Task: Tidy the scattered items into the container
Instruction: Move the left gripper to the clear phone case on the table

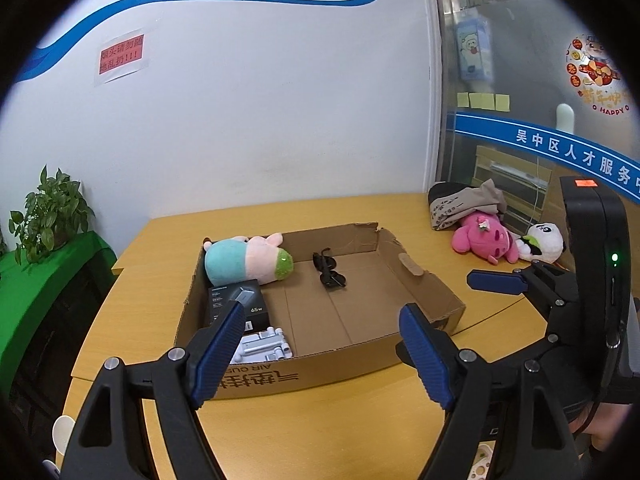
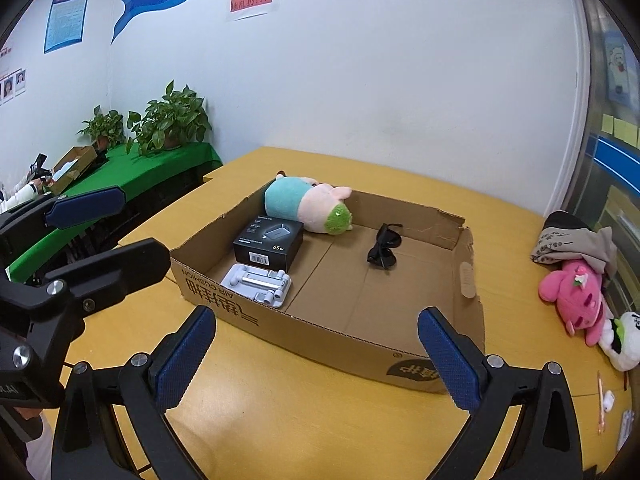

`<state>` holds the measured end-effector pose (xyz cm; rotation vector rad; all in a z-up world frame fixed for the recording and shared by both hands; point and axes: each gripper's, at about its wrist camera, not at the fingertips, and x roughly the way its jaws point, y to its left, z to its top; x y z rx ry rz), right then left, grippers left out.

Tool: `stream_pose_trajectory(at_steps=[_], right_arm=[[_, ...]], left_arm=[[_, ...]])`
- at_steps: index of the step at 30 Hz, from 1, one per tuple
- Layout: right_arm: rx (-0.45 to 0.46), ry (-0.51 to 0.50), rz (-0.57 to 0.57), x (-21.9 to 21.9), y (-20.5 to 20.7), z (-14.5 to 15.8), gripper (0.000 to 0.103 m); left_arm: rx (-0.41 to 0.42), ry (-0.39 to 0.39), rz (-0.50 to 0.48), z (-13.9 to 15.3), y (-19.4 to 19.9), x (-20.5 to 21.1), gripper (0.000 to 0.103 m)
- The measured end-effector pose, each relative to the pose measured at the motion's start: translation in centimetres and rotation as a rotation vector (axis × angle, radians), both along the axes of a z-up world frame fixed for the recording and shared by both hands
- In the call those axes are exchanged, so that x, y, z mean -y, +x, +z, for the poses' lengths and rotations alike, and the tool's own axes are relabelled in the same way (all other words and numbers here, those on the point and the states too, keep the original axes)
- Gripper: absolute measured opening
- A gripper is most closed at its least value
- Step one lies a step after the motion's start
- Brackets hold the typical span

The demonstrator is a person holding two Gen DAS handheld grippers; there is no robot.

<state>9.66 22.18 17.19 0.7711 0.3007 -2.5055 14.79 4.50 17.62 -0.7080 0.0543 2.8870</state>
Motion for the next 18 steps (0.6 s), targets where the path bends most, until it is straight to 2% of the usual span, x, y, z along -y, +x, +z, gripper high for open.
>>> stream_pose_trajectory(at_steps=[8,18], right_arm=[[-0.015,-0.012,-0.025,-1.6,2.2,0.6,0.102],[0.001,0.004,-0.052,-3.3,3.4,-0.2,0.103]], left_arm=[[0.000,0.002,-0.004,-0.2,1.6,-1.0,0.079],[0.055,0.058,-0.016,-2.4,2.3,-1.2,0.079]])
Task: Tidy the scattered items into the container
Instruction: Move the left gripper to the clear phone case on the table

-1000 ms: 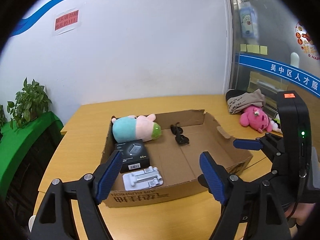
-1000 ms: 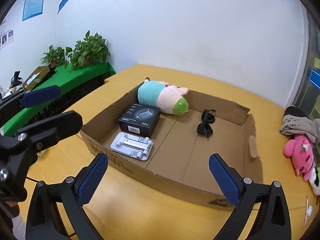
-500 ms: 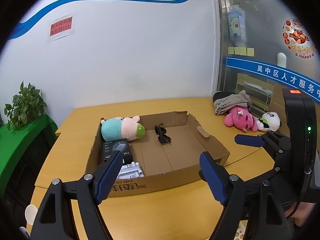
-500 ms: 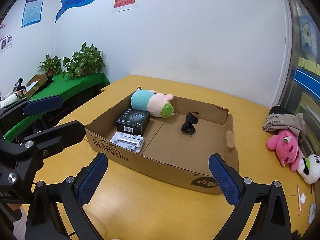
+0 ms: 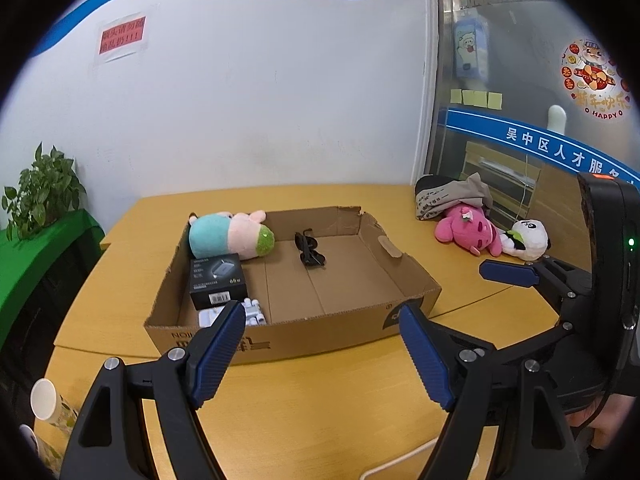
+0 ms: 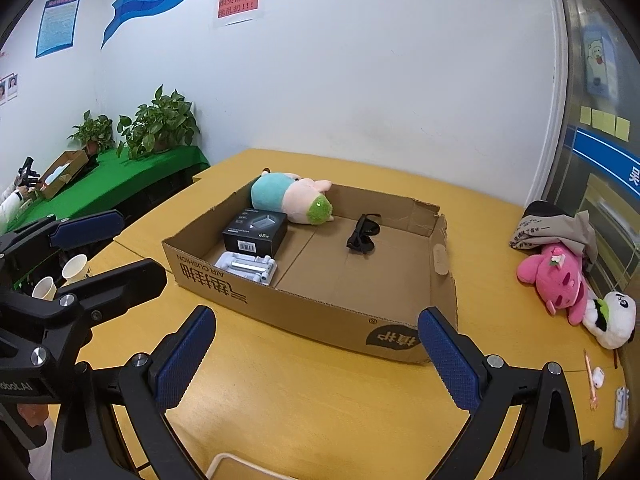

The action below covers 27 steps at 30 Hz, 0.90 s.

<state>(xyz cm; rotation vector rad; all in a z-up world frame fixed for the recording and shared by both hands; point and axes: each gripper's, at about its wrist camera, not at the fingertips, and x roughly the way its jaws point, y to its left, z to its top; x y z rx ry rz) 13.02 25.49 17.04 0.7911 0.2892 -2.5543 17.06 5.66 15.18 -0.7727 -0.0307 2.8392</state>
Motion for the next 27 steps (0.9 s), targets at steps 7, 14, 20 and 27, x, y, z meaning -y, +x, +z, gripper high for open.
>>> stream_pose_trajectory(at_steps=[7,14,20,27], right_arm=[[0.088,0.033,0.020,-4.4,1.9,-4.8,0.103],[0.344,0.038,-0.022,-10.1,4.2,-13.8,0.103],[0.380,0.022,-0.034,-10.8,5.9,-16.3,0.101],[0.385,0.052,-0.024,-10.2,6.3,-17.8,0.075]], left_arm=[[0.157,0.046,-0.016,-5.1,1.2,0.7,0.079],[0.422,0.077,-0.128,-12.2,2.4,-0.7,0.079],[0.569,0.060,-0.178,-16.5,3.2,-3.0,0.064],[0.618,0.022,-0.143,-18.6,2.7,-4.1,0.031]])
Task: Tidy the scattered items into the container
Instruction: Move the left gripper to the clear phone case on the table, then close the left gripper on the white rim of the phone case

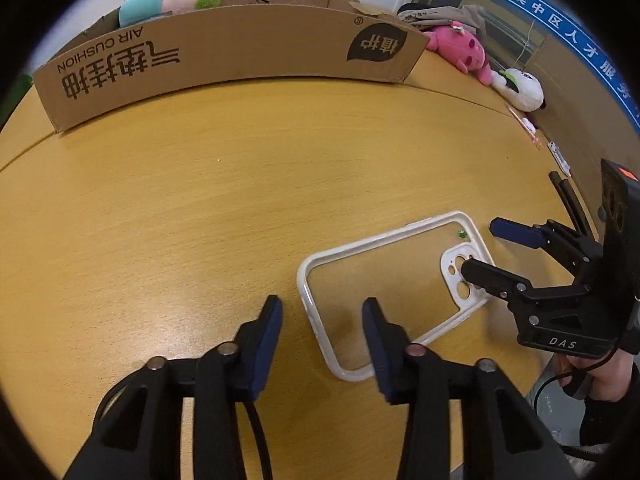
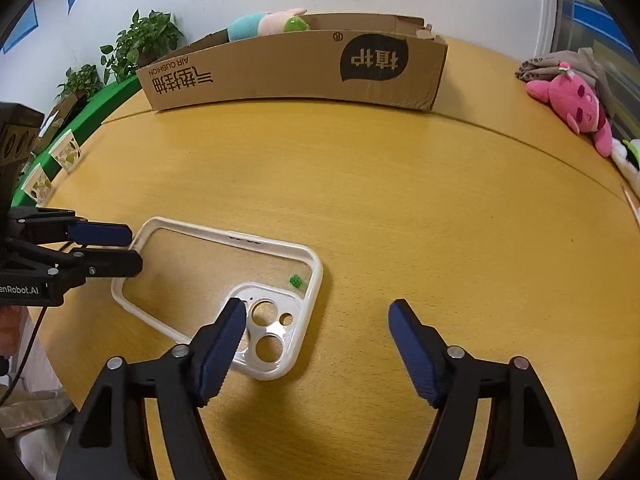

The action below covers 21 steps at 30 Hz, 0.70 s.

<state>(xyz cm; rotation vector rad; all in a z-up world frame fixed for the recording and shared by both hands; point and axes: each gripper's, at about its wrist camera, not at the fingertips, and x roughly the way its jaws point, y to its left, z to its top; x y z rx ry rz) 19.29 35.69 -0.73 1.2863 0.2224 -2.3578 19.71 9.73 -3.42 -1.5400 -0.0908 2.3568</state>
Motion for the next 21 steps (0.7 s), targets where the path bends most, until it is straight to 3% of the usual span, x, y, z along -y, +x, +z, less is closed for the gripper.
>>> stream_pose_trajectory(at_steps=[2,3,9,15,21], right_arm=[[-0.007,-0.002,-0.015,-0.1,-0.1,0.1,0.064],[-0.013,0.003,-0.021,-0.1,-0.1,0.2,0.051],[-0.007,-0.028,0.000,0.5,0.2,0.3,0.016],[-0.020,-0.055,0.001,0.6,0.3,1.3,0.012],[-0.151,-0.082,0.000,1.3,-0.5,6.5,0.012]], left_arm=[[-0.009,-0.016,0.005,-0.1,0.0,-0.1,0.018],[-0.010,-0.021,0.006,-0.2,-0.1,-0.1,0.010],[-0.045,-0.065,0.007,-0.1,-0.1,-0.6,0.008],[-0.086,-0.051,0.014,1.3,0.0,0.2,0.007],[-0.224,-0.030,0.029,6.9,-0.6,1.5,0.007]])
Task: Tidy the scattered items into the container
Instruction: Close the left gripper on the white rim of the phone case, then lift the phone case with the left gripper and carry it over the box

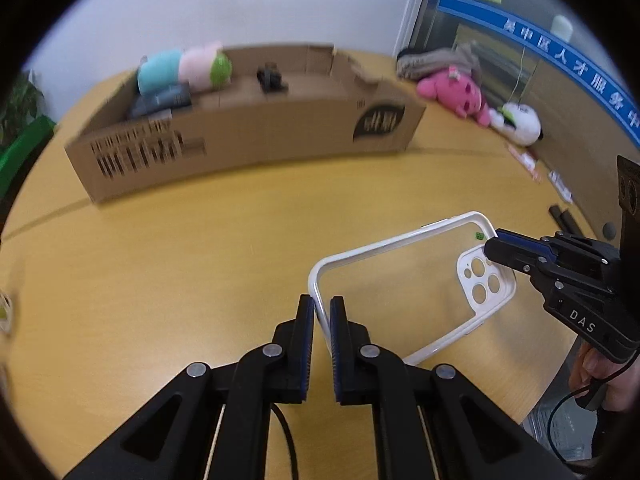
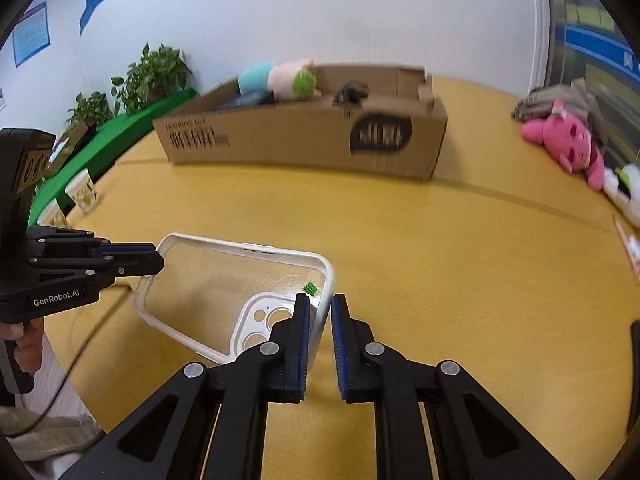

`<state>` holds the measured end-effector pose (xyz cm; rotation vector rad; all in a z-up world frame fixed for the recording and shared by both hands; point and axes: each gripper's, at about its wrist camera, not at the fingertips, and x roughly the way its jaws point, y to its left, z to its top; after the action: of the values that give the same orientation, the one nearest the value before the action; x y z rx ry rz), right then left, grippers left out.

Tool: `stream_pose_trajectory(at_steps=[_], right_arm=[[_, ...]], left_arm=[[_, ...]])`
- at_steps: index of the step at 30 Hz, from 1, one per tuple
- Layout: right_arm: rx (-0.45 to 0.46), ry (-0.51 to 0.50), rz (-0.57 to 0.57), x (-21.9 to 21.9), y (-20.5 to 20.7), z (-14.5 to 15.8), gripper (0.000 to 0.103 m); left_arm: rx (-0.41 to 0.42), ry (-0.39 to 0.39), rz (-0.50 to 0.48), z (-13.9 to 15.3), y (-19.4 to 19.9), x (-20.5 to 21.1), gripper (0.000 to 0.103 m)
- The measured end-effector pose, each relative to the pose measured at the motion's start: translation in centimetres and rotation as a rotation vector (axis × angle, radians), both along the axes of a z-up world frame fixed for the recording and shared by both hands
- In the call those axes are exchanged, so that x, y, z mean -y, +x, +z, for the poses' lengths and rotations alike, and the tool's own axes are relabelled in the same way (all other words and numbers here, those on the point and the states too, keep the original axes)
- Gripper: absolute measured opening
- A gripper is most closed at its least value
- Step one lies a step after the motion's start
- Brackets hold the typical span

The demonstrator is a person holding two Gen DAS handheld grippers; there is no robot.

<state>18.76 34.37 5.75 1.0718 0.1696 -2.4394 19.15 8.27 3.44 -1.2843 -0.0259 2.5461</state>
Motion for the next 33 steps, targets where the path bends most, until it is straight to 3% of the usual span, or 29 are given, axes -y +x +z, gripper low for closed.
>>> stream_pose_trajectory(at_steps=[10,18,26,33], right_arm=[[-0.286,-0.032,0.037,2.8,-4.0,12.2,0.012],[-0.397,-0.058,0.065,5.4,-9.5,18.6,0.012],[-0.408,-0.098,0.058,6.5,-16.4,22.3,0.012],[-0.327,-0.096,0.042,7.3,-23.3,21.4,0.012]], left_arm=[[-0.294,0.000,0.029,13.2,-4.1,2.7,0.007],[-0.381,-0.020,0.036,19.9,-10.5,4.5,0.007],[-0.382,-0.019,0.022,23.1,-17.8,5.2,0.007],[-0.312,-0.020,0.026,21.5,-24.3,5.2,0.007]])
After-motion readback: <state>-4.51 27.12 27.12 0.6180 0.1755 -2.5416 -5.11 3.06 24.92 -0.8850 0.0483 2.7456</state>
